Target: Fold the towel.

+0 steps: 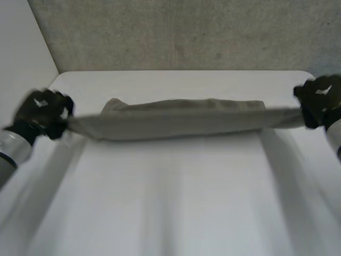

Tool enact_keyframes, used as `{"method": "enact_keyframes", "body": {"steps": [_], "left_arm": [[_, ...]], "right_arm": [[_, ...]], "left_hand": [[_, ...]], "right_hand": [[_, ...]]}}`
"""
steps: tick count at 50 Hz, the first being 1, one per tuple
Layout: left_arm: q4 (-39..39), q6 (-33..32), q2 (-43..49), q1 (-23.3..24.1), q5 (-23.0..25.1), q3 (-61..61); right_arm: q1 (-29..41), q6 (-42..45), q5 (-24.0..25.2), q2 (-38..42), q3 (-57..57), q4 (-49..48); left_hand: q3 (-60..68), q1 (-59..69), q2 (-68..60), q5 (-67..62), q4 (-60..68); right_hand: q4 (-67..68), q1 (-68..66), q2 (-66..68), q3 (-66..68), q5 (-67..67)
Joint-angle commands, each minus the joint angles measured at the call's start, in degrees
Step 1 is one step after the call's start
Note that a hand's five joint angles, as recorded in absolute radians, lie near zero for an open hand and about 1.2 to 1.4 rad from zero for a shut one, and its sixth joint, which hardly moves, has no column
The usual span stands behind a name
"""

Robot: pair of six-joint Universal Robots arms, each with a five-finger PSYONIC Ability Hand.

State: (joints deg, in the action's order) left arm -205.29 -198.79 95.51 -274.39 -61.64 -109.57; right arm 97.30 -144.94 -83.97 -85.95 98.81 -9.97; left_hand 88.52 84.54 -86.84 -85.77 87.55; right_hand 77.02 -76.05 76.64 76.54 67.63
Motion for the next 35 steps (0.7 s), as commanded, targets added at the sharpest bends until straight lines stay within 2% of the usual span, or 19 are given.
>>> {"method": "enact_keyframes", "body": {"steps": [1, 7, 11, 16, 23, 27, 30, 35], "left_arm": [[-4.9, 16.0, -12.4, -4.1, 0.6, 0.7], [-5.4, 15.7, -11.5, -4.1, 0.9, 0.0], [-3.2, 12.5, -4.9, -3.5, 1.5, 1.5], [2.1, 6.9, 1.8, -0.7, 1.4, 7.3], [9.1, -0.8, 13.5, 4.0, 0.6, 16.8], [10.9, -2.6, 17.1, 4.3, 0.3, 19.1], [11.1, -3.2, 20.0, 4.6, 0.2, 21.1], [11.0, -3.4, 24.7, 4.9, -0.9, 24.3]], "right_arm": [[-3.0, -2.5, 7.3, -6.6, -0.9, 8.6], [-3.8, -2.4, 10.2, -5.4, -2.4, 14.5], [-3.6, -2.3, 9.9, -2.2, -4.7, 15.0], [-1.9, 0.5, 8.3, 4.2, -14.6, 17.6], [2.4, 3.8, 4.6, 14.1, -22.4, 23.1], [3.6, 5.9, 2.2, 19.3, -25.1, 23.8], [3.9, 6.1, 2.0, 20.8, -26.0, 23.6], [4.2, 4.9, 1.8, 28.4, -30.2, 21.1]], "left_hand": [[-8.5, -4.5, 6.8, 15.8, -7.5], [-8.5, -4.5, 6.8, 15.8, -7.5], [-8.5, -4.5, 6.8, 15.8, -7.5], [-8.5, -4.5, 6.8, 15.8, -7.5], [-8.5, -4.5, 6.8, 15.8, -7.5], [-8.5, -4.5, 6.8, 15.8, -7.5], [-8.5, -4.5, 6.8, 15.8, -7.5], [-8.5, -4.5, 6.8, 15.8, -7.5]], "right_hand": [[3.0, -4.0, 3.4, 3.5, 2.4], [3.0, -4.0, 3.4, 3.5, 2.4], [3.0, -4.0, 3.4, 3.5, 2.4], [3.0, -4.0, 3.4, 3.5, 2.4], [3.0, -4.0, 3.4, 3.5, 2.4], [3.0, -4.0, 3.4, 3.5, 2.4], [3.0, -4.0, 3.4, 3.5, 2.4], [3.0, -4.0, 3.4, 3.5, 2.4]]}}
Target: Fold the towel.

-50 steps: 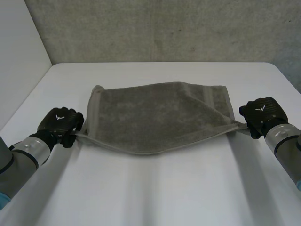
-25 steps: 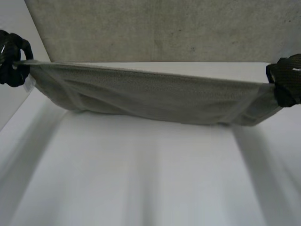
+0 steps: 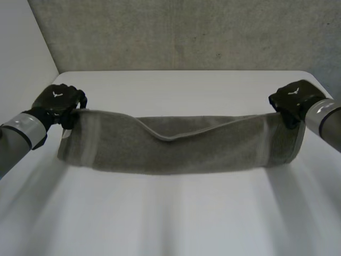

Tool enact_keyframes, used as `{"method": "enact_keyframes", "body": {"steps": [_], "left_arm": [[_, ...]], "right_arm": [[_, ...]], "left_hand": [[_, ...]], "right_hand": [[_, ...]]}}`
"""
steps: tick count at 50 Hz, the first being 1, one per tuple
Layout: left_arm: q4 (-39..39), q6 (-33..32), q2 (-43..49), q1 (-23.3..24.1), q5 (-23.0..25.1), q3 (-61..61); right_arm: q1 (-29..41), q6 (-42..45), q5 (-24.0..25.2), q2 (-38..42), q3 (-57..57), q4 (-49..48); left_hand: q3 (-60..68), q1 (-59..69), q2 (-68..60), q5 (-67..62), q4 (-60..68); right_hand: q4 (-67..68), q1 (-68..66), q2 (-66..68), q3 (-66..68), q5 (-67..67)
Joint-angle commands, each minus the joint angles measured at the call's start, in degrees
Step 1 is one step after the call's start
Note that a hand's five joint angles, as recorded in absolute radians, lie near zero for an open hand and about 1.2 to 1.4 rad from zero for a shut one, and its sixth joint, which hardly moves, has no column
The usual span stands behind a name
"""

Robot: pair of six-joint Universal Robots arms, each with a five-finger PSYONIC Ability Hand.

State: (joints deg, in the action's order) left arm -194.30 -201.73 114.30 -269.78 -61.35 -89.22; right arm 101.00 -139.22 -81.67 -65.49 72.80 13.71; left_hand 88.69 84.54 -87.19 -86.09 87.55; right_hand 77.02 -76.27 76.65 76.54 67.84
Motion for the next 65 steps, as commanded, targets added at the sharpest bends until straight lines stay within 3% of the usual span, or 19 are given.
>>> {"method": "enact_keyframes", "body": {"steps": [1, 13, 31, 32, 34, 35, 36, 37, 38, 39, 41, 52, 59, 65], "left_arm": [[-0.1, -0.6, 7.7, 0.6, -2.2, 5.1], [-1.0, -5.3, 18.9, 2.6, -9.9, 14.8], [-6.5, -5.5, 25.8, 6.3, -15.2, 20.9], [-6.5, -5.6, 25.8, 6.5, -15.0, 20.6], [-6.5, -5.5, 25.9, 6.9, -14.9, 20.2], [-6.5, -5.5, 25.9, 6.9, -14.9, 20.2], [-6.5, -5.5, 25.8, 7.2, -15.1, 20.1], [-6.5, -5.5, 25.8, 7.2, -15.1, 20.1], [-6.5, -5.5, 25.6, 7.6, -15.5, 19.9], [-6.2, -5.4, 25.3, 7.9, -15.6, 20.0], [-5.9, -5.4, 25.0, 8.0, -15.6, 19.8], [-5.8, -4.6, 12.7, 7.5, -14.9, 9.0], [-6.2, -3.6, 4.0, 7.4, -14.7, 0.4], [-5.9, 4.2, -3.1, 7.2, -12.6, -7.0]], "right_arm": [[0.5, -0.8, -0.5, 7.9, -4.2, -2.5], [1.9, -4.0, -2.1, 17.8, -9.4, -16.5], [2.5, -3.4, -4.3, 26.6, -15.3, -18.5], [2.5, -3.5, -4.3, 26.9, -15.3, -18.8], [2.5, -3.9, -4.5, 27.1, -15.3, -19.9], [2.5, -3.9, -4.6, 27.1, -15.3, -19.9], [2.5, -4.0, -5.2, 27.1, -15.3, -20.6], [2.5, -4.1, -6.3, 26.9, -15.3, -21.3], [2.5, -4.1, -6.3, 26.9, -15.3, -21.4], [2.6, -4.1, -7.6, 26.6, -15.3, -21.7], [2.6, -4.2, -8.5, 25.9, -15.3, -21.7], [2.4, -6.2, -8.7, 12.1, -5.2, -21.0], [1.9, -6.3, -6.8, 2.7, 5.4, -14.5], [1.7, -8.8, -4.5, 1.4, 11.6, -12.4]], "left_hand": [[-8.7, -4.5, 7.2, 16.1, -7.5], [-8.7, -4.5, 7.2, 16.1, -7.5], [-8.7, -4.5, 7.2, 16.1, -7.5], [-8.7, -4.5, 7.2, 16.1, -7.5], [-32.4, -28.2, 30.9, 39.8, -31.3], [-32.5, -28.4, 31.1, 40.0, -31.4], [-51.0, -46.9, 49.5, 58.4, -49.9], [-51.2, -47.1, 49.7, 58.6, -50.1], [-63.2, -59.1, 61.7, 70.6, -62.1], [-76.0, -71.8, 74.5, 83.4, -74.9], [-78.3, -74.1, 76.8, 85.7, -77.1], [-76.8, -72.6, 75.3, 84.2, -75.7], [-76.8, -72.6, 75.3, 84.2, -75.7], [-76.3, -72.1, 74.8, 83.7, -75.2]], "right_hand": [[3.0, -3.7, 3.4, 3.5, 2.2], [3.0, -3.7, 3.4, 3.5, 2.2], [3.0, -3.7, 3.4, 3.5, 2.2], [0.7, -1.5, 1.1, 1.2, -0.1], [-42.5, 41.7, -42.1, -42.0, -43.3], [-42.7, 42.0, -42.3, -42.2, -43.5], [-64.0, 63.3, -63.7, -63.5, -64.8], [-67.0, 66.3, -66.6, -66.5, -67.8], [-67.0, 66.3, -66.6, -66.5, -67.8], [-67.0, 66.3, -66.6, -66.5, -67.8], [-67.0, 66.3, -66.6, -66.5, -67.8], [-67.0, 66.3, -66.6, -66.5, -67.8], [-62.9, 62.1, -62.5, -62.4, -63.7], [-55.5, 54.8, -55.2, -55.0, -56.3]]}}
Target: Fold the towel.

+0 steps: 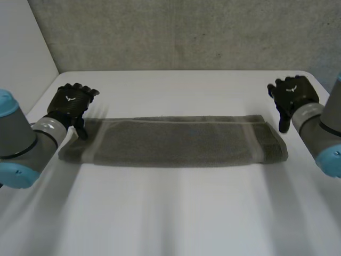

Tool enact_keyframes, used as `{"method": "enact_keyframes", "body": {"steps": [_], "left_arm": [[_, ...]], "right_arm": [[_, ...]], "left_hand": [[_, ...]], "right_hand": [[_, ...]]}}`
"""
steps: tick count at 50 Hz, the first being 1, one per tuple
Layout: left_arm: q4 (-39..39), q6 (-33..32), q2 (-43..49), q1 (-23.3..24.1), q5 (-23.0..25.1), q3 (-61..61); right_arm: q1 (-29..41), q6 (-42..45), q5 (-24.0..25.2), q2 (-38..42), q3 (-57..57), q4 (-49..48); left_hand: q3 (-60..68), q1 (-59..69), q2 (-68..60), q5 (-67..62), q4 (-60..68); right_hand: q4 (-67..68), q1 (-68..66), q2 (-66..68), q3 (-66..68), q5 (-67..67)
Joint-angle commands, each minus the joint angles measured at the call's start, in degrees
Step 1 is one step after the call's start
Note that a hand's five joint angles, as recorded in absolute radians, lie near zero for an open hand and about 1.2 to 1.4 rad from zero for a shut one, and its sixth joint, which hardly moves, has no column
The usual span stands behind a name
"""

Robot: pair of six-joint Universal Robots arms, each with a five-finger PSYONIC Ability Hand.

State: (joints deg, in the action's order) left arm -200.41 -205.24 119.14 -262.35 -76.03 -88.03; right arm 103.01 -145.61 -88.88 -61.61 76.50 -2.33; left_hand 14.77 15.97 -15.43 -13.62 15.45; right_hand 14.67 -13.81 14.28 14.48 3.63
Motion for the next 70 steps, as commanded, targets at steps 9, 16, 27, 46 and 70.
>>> {"method": "enact_keyframes", "body": {"steps": [9, 16, 27, 46, 70], "left_arm": [[0.5, 16.0, -12.8, -2.4, 10.0, -15.8], [-0.8, 16.1, -13.1, -2.6, 10.2, -18.3], [-3.3, 16.1, -12.4, -2.6, 10.1, -19.3], [-3.9, 16.1, -12.6, -2.6, 9.9, -19.6], [-3.9, 16.3, -13.6, -2.5, 9.8, -19.5]], "right_arm": [[-3.1, -5.7, 8.1, -1.0, 12.6, -1.4], [-3.3, -5.4, 7.8, 4.4, 11.9, -4.7], [-4.1, -5.0, 7.7, 6.7, 10.9, -6.5], [-13.3, 9.0, 3.0, 7.4, 7.1, -3.8], [14.5, 10.8, -0.1, 2.7, -8.9, -4.7]], "left_hand": [[-1.0, -2.2, 1.7, 9.9, -1.7], [-1.0, -2.2, 1.7, 9.9, -1.7], [-1.2, -2.4, 1.8, 10.0, -1.9], [-1.7, -2.9, 2.4, 10.5, -2.4], [-2.0, -3.2, 2.7, 10.9, -2.7]], "right_hand": [[13.9, -14.8, 14.3, 14.1, 15.0], [15.4, -16.3, 15.8, 15.6, 16.5], [27.5, -28.4, 27.9, 27.7, 28.6], [65.3, -66.2, 65.7, 65.5, 66.4], [65.3, -66.2, 65.7, 65.5, 66.4]]}}
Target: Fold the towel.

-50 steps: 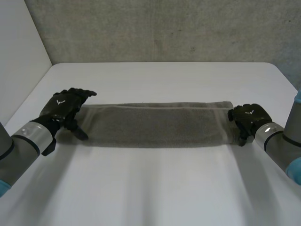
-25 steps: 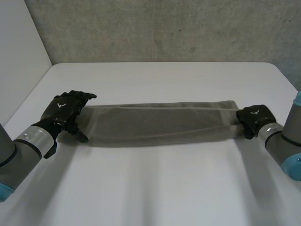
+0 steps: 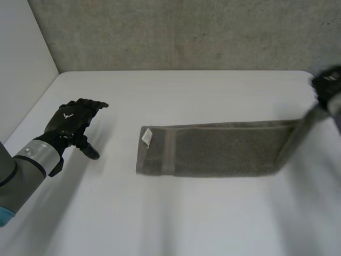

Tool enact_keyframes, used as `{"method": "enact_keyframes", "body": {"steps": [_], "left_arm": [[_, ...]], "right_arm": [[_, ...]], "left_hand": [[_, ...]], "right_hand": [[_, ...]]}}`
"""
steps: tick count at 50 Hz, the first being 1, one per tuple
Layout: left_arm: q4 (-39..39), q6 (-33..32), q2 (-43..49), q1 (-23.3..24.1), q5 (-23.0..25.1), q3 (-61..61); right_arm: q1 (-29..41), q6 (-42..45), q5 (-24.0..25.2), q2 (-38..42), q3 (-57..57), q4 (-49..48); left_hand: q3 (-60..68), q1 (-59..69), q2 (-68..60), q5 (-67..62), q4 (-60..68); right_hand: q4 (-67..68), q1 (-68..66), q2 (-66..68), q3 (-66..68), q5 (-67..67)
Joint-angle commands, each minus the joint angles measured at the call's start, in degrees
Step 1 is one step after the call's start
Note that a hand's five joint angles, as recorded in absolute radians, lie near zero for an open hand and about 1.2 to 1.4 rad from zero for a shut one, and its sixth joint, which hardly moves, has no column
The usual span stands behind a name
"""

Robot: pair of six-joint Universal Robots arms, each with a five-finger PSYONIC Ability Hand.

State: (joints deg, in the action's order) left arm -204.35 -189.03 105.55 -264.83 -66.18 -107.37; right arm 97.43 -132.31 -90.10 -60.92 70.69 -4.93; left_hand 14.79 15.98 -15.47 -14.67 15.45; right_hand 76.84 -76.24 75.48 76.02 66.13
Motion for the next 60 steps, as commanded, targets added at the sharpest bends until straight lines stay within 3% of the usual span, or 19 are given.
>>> {"method": "enact_keyframes", "body": {"steps": [1, 6, 13, 14, 15, 17, 24, 30, 39, 44, 48, 53, 58, 60], "left_arm": [[0.0, 0.0, 0.0, -0.1, 0.0, -0.2], [0.0, 0.0, 0.0, -0.1, 0.0, -0.3], [0.0, 0.0, 0.2, 0.1, 0.1, -0.3], [0.0, 0.0, 0.2, 0.3, 0.1, -0.3], [0.0, 0.0, 0.2, 0.3, 0.1, -0.3], [0.0, 0.0, 0.3, 0.5, 0.1, -0.4], [-0.1, -0.1, 0.3, 0.5, 0.2, -0.8], [-0.4, -0.1, 0.3, 0.5, 0.3, -0.9], [-0.4, -0.2, 0.3, 0.8, 0.3, -0.9], [-0.4, -0.3, 0.3, 2.2, 0.2, -0.6], [-0.4, -0.3, 0.2, 3.4, 0.1, -0.6], [-0.4, -0.3, 0.1, 4.1, 0.1, -0.9], [-0.3, -0.3, 0.1, 3.9, 0.0, -1.1], [-0.3, -0.3, 0.1, 3.7, 0.0, -1.1]], "right_arm": [[23.8, -2.5, 1.9, 3.9, -3.3, -3.6], [32.6, -2.3, 4.7, 9.2, -2.7, -6.8], [37.6, -2.1, 5.1, 15.4, -3.1, -7.3], [37.6, -2.1, 5.0, 16.0, -3.3, -7.3], [37.6, -2.1, 5.0, 16.0, -3.3, -7.3], [37.2, -2.7, 4.3, 15.5, -3.4, -7.3], [35.8, -9.5, 4.8, 9.1, -0.7, -6.9], [25.1, -21.0, 4.8, 0.0, 6.0, -5.8], [16.3, -22.3, 8.1, -4.9, 18.6, -3.3], [12.1, -22.3, 10.6, -5.5, 25.7, -4.2], [11.5, -22.2, 11.6, -5.0, 27.2, -4.9], [11.2, -22.5, 11.6, -2.9, 27.6, -7.5], [10.8, -22.4, 11.3, -0.1, 26.6, -8.4], [10.8, -22.1, 10.9, -0.2, 26.3, -8.4]], "left_hand": [[-2.1, -3.2, 2.7, 11.9, -2.7], [-2.1, -3.2, 2.7, 11.9, -2.7], [-2.1, -3.2, 2.7, 11.9, -2.7], [-2.1, -3.2, 2.7, 11.9, -2.7], [-2.1, -3.2, 2.7, 11.9, -2.7], [-2.1, -3.2, 2.7, 11.9, -2.7], [-2.2, -3.4, 2.9, 12.1, -2.9], [-2.2, -3.4, 2.9, 12.1, -2.9], [-2.2, -3.4, 2.9, 12.1, -2.9], [-2.1, -3.2, 2.7, 11.9, -2.7], [-2.1, -3.2, 2.7, 11.9, -2.7], [-2.1, -3.2, 2.7, 11.9, -2.7], [-2.1, -3.2, 2.7, 11.9, -2.7], [-2.1, -3.2, 2.7, 11.9, -2.7]], "right_hand": [[3.2, -3.8, 4.5, 4.0, 3.9], [3.2, -3.8, 4.5, 4.0, 3.9], [3.2, -3.8, 4.5, 4.0, 3.9], [-11.3, 10.7, -9.9, -10.5, -10.6], [-11.4, 10.8, -10.1, -10.6, -10.7], [-49.9, 49.3, -48.6, -49.1, -49.2], [-66.8, 66.2, -65.5, -66.0, -66.1], [-66.8, 66.2, -65.5, -66.0, -66.1], [-64.6, 64.0, -63.2, -63.8, -63.9], [-49.6, 49.0, -48.3, -48.8, -48.9], [-46.9, 46.3, -45.5, -46.1, -46.2], [-34.0, 33.4, -32.6, -33.1, -33.2], [-1.2, 0.6, 0.1, -0.4, -0.5], [3.1, -3.7, 4.5, 3.9, 3.8]]}}
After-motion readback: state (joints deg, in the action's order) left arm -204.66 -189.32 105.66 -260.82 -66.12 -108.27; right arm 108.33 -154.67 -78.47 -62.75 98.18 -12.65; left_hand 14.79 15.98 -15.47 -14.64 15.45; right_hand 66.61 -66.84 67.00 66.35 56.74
